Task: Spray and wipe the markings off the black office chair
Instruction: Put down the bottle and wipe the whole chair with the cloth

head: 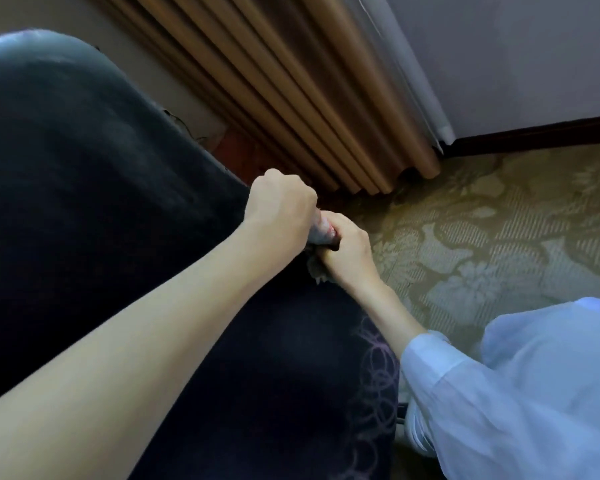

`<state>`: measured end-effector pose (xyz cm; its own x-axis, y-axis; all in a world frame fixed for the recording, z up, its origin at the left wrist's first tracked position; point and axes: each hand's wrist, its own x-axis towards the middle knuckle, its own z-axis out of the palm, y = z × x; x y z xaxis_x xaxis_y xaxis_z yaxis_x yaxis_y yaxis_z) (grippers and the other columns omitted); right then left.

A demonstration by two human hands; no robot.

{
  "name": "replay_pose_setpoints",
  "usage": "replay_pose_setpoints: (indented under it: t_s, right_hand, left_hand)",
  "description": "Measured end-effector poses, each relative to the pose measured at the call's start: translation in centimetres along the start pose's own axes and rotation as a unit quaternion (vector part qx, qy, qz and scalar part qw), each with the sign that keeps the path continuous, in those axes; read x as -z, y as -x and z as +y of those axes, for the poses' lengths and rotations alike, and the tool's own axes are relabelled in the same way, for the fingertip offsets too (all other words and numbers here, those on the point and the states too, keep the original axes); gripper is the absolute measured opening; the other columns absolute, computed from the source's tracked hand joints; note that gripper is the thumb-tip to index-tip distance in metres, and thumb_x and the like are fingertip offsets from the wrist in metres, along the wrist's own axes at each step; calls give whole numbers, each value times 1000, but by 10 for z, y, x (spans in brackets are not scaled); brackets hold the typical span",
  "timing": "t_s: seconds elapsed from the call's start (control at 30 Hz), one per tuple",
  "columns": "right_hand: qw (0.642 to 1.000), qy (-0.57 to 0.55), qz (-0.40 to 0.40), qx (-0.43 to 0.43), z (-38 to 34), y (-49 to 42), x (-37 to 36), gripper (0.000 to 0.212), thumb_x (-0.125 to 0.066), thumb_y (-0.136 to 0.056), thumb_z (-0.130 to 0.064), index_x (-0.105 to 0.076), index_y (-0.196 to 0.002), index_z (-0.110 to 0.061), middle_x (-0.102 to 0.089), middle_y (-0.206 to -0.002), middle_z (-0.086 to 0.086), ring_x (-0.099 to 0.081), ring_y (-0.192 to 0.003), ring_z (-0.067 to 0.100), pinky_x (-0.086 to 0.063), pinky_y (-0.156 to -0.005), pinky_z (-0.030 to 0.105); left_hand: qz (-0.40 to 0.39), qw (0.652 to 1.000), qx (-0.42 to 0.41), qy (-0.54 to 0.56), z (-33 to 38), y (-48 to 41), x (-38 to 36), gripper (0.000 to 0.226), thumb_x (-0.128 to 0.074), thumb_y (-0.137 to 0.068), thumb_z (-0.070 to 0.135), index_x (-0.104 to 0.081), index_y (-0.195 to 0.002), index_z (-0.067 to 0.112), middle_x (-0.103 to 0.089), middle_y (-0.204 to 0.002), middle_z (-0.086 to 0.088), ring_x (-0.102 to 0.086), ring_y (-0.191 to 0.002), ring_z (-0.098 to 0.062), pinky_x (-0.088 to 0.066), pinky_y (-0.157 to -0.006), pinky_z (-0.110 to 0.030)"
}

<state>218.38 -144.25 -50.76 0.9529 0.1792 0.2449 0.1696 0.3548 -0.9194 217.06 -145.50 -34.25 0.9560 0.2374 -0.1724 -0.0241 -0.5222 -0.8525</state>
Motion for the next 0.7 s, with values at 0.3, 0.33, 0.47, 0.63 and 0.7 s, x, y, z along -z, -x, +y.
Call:
replay_pose_setpoints:
  t_s: [0.3,0.33,0.47,0.63,0.7]
  right_hand:
    - [992,51,1,-115,118,30,29,59,-47,-65,19,-71,-108,-14,-64,-103,-9,-58,-99,8,-37,-79,0]
    - [990,60,-4,-127,128,30,30,64,-45,-63,20,-71,-110,-15,-64,-105,-9,-59,-101,9,-38,-80,2]
    - [985,65,-18,-157,161,17,33,70,-41,-59,21,-70,-112,-15,-65,-110,-5,-59,-108,14,-39,-83,5]
    - [975,51,-44,-212,185,-11,21,66,-40,-69,13,-68,-113,-28,-66,-112,-3,-58,-104,16,-45,-73,12]
    - [971,56,-65,-221,191,-15,14,65,-40,-71,9,-66,-113,-32,-66,-109,0,-58,-100,19,-44,-58,7]
  left_hand:
    - [-32,992,-116,-40,98,-29,-101,39,-53,-94,17,-43,-132,14,-50,-119,-4,-48,-109,-24,-35,-80,-29]
    - [-31,991,-121,-40,104,-34,-110,43,-57,-92,17,-41,-132,14,-49,-118,-4,-48,-107,-23,-35,-80,-28]
    - [-41,992,-116,-17,120,-61,-138,54,-63,-86,20,-37,-133,13,-47,-121,-3,-45,-109,-22,-34,-83,-27]
    - [-51,994,-97,-3,118,-102,-151,45,-60,-88,19,-42,-129,16,-50,-122,-4,-47,-113,-23,-36,-85,-27]
    - [-67,994,-88,2,113,-115,-153,42,-59,-89,18,-45,-129,16,-51,-124,-5,-46,-115,-24,-37,-85,-28]
